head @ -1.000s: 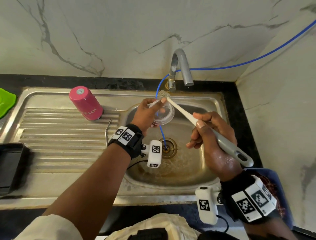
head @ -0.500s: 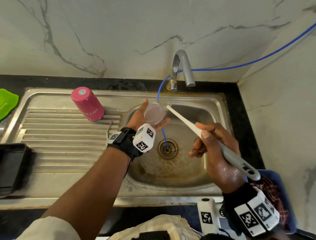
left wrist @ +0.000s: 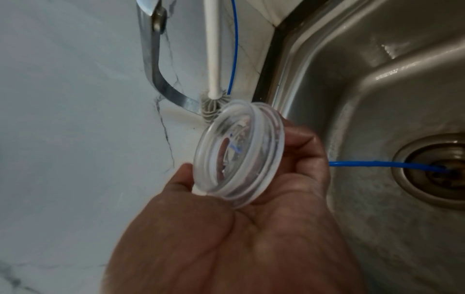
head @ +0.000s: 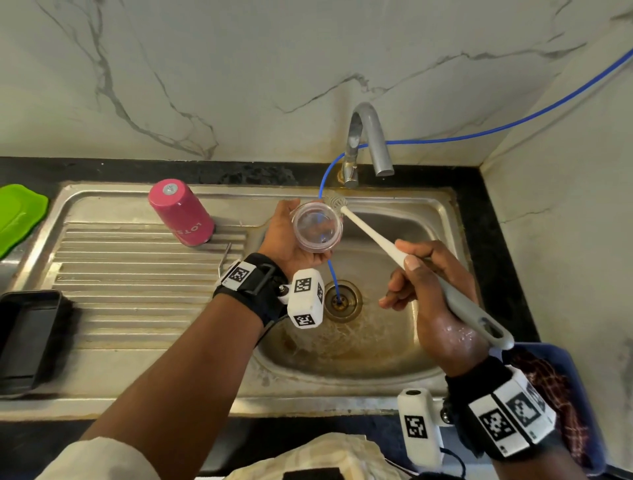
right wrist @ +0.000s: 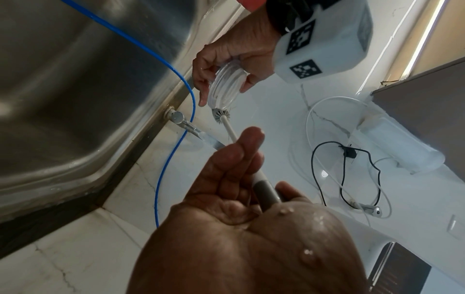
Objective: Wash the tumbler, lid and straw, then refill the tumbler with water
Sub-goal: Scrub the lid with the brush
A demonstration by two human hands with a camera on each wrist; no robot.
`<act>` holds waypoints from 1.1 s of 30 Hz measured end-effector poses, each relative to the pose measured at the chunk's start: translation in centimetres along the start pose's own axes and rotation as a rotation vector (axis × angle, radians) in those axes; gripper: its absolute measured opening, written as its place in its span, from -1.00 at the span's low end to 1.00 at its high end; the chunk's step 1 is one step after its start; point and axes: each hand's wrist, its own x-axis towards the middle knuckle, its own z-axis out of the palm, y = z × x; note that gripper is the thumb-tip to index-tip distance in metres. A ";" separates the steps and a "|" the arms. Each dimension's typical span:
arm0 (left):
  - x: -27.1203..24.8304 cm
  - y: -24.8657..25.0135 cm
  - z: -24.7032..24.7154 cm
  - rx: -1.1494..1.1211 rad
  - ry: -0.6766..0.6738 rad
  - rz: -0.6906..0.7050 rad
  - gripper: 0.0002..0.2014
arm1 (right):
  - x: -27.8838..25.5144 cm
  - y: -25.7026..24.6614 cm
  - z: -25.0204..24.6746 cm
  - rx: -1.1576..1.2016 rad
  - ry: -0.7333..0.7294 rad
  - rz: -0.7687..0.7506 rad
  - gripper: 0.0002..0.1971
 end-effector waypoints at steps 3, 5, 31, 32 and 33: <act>0.1 -0.4 -0.5 -0.031 -0.043 -0.002 -0.47 | 0.3 0.5 -0.7 0.009 0.027 0.029 -0.78; 0.0 -0.5 -0.6 -0.008 -0.096 -0.020 -0.40 | 0.6 0.7 -1.2 -0.001 0.037 0.056 -0.80; 2.0 -2.7 -1.1 1.030 0.075 0.674 -0.55 | 3.6 -3.1 -1.9 -0.141 -0.123 -0.019 -0.75; 1.9 -2.5 -1.2 1.020 0.086 0.667 -0.56 | 3.5 -3.5 -1.8 -0.151 -0.128 -0.031 -0.75; 1.9 -2.4 -1.1 1.017 0.084 0.673 -0.58 | 3.3 -3.9 -1.5 -0.168 -0.134 -0.060 -0.75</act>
